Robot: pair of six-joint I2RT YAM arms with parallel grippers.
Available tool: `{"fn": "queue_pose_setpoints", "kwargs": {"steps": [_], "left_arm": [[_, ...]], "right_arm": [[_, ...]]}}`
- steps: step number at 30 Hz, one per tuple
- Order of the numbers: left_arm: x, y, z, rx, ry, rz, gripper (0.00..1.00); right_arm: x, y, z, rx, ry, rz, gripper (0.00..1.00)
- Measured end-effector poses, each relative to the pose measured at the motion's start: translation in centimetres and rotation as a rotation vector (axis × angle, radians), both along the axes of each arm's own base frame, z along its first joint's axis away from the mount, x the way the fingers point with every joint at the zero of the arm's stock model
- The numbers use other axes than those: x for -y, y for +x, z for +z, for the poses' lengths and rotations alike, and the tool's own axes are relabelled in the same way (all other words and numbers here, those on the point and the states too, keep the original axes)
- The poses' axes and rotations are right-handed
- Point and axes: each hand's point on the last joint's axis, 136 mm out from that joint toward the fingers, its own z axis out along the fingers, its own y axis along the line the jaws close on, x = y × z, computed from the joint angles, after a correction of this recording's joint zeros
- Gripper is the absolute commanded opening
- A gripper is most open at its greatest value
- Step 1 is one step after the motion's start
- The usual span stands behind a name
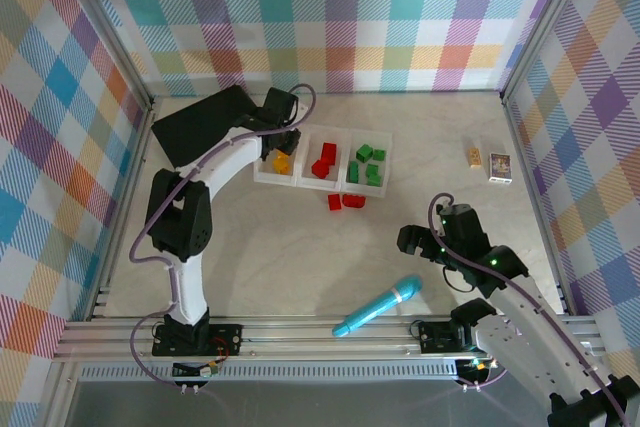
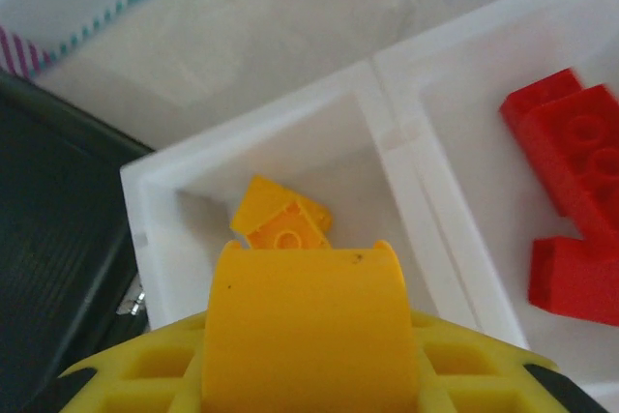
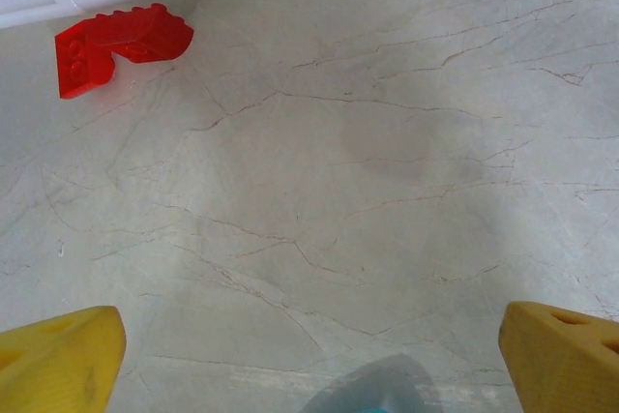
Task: Sort the legos into containers by color
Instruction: Place the lego in the container.
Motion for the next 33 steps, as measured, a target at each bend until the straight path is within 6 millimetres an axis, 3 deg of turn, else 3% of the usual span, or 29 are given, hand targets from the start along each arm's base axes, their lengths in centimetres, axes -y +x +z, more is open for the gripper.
{"fn": "queue_pose_setpoints", "kwargs": {"steps": [4, 9, 26, 29, 31, 33], "left_arm": [[-2.0, 0.5, -1.4, -0.048, -0.002, 0.074, 0.13], [-3.3, 0.6, -1.6, -0.058, -0.005, 0.129, 0.34], [-3.6, 0.2, -1.8, -0.068, -0.061, 0.18, 0.55], [-3.8, -0.6, -1.0, -0.056, -0.078, 0.179, 0.58], [-3.8, -1.2, 0.5, -0.026, -0.107, 0.182, 0.71], [-4.0, -2.0, 2.7, 0.021, -0.141, 0.182, 0.74]], "right_arm": [[0.0, 0.0, -0.1, -0.005, -0.002, 0.0, 0.99], [0.0, 0.0, -0.5, -0.025, -0.011, 0.0, 0.99], [-0.1, 0.1, -0.6, -0.027, -0.011, 0.0, 0.99], [0.0, 0.1, -0.5, -0.023, -0.009, 0.0, 0.99], [0.0, 0.0, -0.4, -0.019, -0.005, 0.001, 0.99], [0.0, -0.1, -0.3, -0.015, -0.002, 0.0, 0.99]]}}
